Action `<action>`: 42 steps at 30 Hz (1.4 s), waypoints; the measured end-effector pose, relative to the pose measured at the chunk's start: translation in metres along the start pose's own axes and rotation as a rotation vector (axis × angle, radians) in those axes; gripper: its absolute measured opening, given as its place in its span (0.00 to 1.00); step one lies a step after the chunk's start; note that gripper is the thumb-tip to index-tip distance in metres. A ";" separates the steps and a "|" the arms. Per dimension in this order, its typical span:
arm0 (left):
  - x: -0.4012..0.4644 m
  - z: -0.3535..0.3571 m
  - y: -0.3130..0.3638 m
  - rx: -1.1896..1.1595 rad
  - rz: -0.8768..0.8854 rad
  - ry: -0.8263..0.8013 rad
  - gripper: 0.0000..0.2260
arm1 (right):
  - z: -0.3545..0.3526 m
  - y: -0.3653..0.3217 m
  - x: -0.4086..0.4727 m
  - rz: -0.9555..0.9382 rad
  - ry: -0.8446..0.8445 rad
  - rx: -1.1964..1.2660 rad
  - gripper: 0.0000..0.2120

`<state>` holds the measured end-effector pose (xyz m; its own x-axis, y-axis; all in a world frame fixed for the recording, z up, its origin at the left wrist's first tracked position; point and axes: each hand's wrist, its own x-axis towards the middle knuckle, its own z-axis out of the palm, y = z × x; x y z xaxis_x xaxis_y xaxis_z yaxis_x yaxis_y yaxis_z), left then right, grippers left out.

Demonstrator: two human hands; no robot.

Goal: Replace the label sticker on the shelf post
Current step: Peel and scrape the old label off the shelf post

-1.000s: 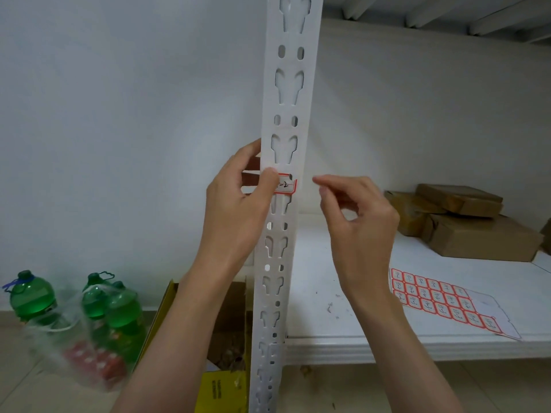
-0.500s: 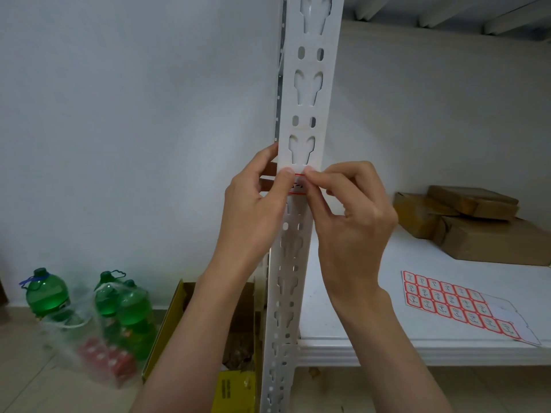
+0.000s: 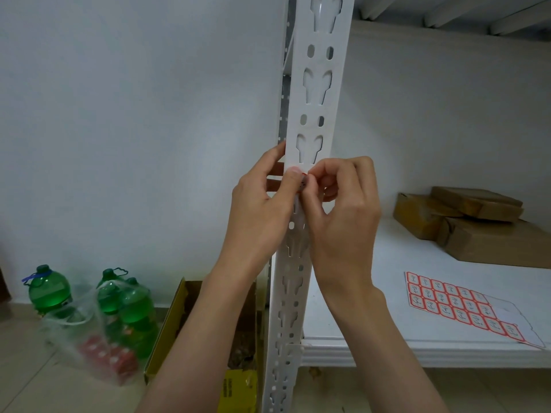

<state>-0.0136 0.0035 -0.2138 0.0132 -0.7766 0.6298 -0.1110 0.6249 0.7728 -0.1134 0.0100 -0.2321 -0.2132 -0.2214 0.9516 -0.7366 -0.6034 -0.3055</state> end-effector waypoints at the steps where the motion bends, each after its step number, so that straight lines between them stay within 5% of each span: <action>1: 0.000 0.000 0.000 0.004 0.003 0.000 0.15 | 0.001 0.001 0.000 -0.003 -0.004 0.000 0.03; 42: 0.001 -0.008 -0.006 0.119 0.071 -0.063 0.18 | -0.001 0.003 -0.001 0.041 -0.101 0.130 0.02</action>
<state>-0.0050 0.0002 -0.2172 -0.0606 -0.7364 0.6738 -0.2267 0.6676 0.7092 -0.1161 0.0087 -0.2343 -0.1712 -0.3200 0.9318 -0.6380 -0.6847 -0.3524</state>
